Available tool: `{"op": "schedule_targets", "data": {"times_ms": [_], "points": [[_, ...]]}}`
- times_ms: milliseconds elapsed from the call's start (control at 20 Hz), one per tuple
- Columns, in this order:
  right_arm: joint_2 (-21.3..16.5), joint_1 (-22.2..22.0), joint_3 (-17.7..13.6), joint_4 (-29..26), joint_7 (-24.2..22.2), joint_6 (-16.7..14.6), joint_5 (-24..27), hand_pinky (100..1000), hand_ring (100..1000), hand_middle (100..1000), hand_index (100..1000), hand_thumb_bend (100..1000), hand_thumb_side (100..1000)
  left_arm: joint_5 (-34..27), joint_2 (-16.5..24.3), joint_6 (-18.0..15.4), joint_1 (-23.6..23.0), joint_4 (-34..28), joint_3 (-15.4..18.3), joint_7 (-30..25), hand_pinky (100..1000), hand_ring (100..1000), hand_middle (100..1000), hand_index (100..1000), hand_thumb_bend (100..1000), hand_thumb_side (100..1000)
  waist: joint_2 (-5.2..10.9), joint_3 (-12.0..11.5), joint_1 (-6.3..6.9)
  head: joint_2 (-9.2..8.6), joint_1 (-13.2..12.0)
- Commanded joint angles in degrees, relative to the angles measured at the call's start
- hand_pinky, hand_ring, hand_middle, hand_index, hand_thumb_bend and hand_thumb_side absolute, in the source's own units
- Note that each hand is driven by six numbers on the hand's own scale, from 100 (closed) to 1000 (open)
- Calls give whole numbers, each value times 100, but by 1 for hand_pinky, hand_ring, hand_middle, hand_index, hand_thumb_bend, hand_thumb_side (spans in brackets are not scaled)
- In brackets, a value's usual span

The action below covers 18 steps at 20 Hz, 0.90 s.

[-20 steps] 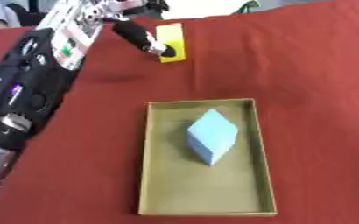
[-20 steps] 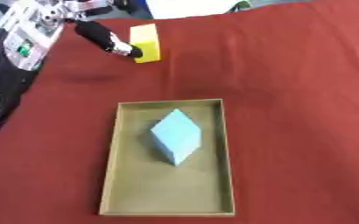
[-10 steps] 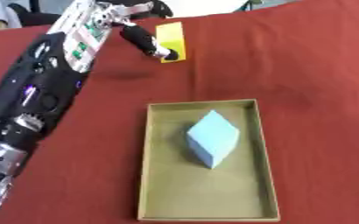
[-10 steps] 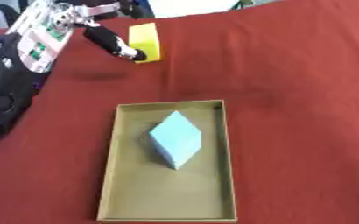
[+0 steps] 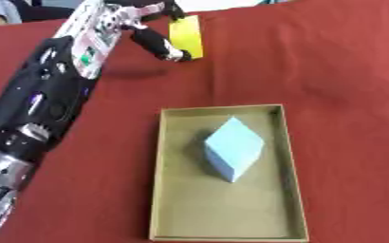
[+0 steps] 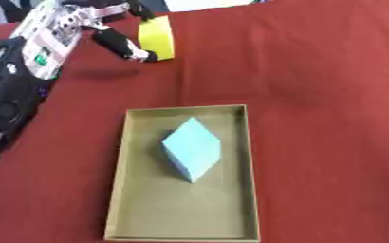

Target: Pick up objects on the table and place them in the box.

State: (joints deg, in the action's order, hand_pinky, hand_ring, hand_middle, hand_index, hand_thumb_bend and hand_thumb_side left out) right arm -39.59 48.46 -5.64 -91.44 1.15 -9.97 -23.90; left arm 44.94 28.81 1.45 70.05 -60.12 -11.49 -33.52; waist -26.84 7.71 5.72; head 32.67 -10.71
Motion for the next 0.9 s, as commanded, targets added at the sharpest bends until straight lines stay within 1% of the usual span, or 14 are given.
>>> {"op": "schedule_targets", "data": {"times_ms": [50,150,250,300,350,400,500,550,600,650,700,750,800,900], "points": [[-117,94,-66,-7,9,1,-50,741,707,608,832,100,864,-67,91,34,78,34,42,38,860,883,759,847,367,374,112,22,-30,-51,-43],[-103,76,-81,3,17,10,-52,740,706,607,831,100,866,-112,77,51,75,41,42,109,841,861,735,824,323,332,109,36,-28,-66,-62],[-90,53,-97,11,23,21,-47,740,706,606,830,100,869,-159,68,54,59,47,45,196,808,826,686,792,280,282,109,50,-26,-76,-83],[-87,40,-105,13,25,26,-44,740,706,606,830,100,869,-182,65,51,50,51,43,234,802,819,673,785,274,273,111,54,-25,-76,-89],[-85,26,-112,16,26,32,-42,739,705,605,829,100,873,-202,64,50,43,57,42,265,775,791,644,768,267,272,111,58,-23,-76,-97],[-85,12,-120,22,26,39,-40,739,705,605,829,100,873,-220,63,47,36,62,39,287,774,790,645,769,269,277,112,60,-22,-84,-104],[-95,-20,-140,35,34,53,-40,738,704,604,828,100,873,-264,70,2,41,34,21,292,784,797,661,783,301,297,117,48,-25,-85,-95],[-104,-37,-150,40,40,59,-42,738,704,603,827,100,874,-284,79,-24,56,4,16,283,795,800,677,798,339,317,121,36,-29,-74,-87],[-122,-62,-162,51,50,67,-43,738,704,603,827,100,874,-305,99,-51,90,-56,15,271,801,804,689,809,352,318,128,15,-35,-54,-75],[-136,-81,-172,60,59,72,-43,737,703,601,826,100,873,-317,123,-69,122,-118,13,255,840,835,732,848,411,344,136,-1,-37,-31,-66],[-142,-95,-183,65,70,78,-42,736,702,601,825,100,872,-318,149,-83,151,-179,13,229,863,853,747,861,436,356,143,-9,-36,-16,-65],[-142,-101,-189,67,79,81,-40,736,702,600,825,100,872,-284,175,-95,169,-231,8,206,893,875,763,876,487,382,149,-12,-35,-12,-62],[-138,-104,-191,65,83,83,-39,736,702,600,824,100,872,-260,195,-99,182,-266,16,185,897,881,770,882,509,394,155,-11,-33,-17,-62],[-133,-106,-191,63,86,86,-40,736,702,600,824,100,872,-236,213,-99,191,-303,28,153,897,881,770,882,509,394,160,-9,-32,-21,-62]]}}
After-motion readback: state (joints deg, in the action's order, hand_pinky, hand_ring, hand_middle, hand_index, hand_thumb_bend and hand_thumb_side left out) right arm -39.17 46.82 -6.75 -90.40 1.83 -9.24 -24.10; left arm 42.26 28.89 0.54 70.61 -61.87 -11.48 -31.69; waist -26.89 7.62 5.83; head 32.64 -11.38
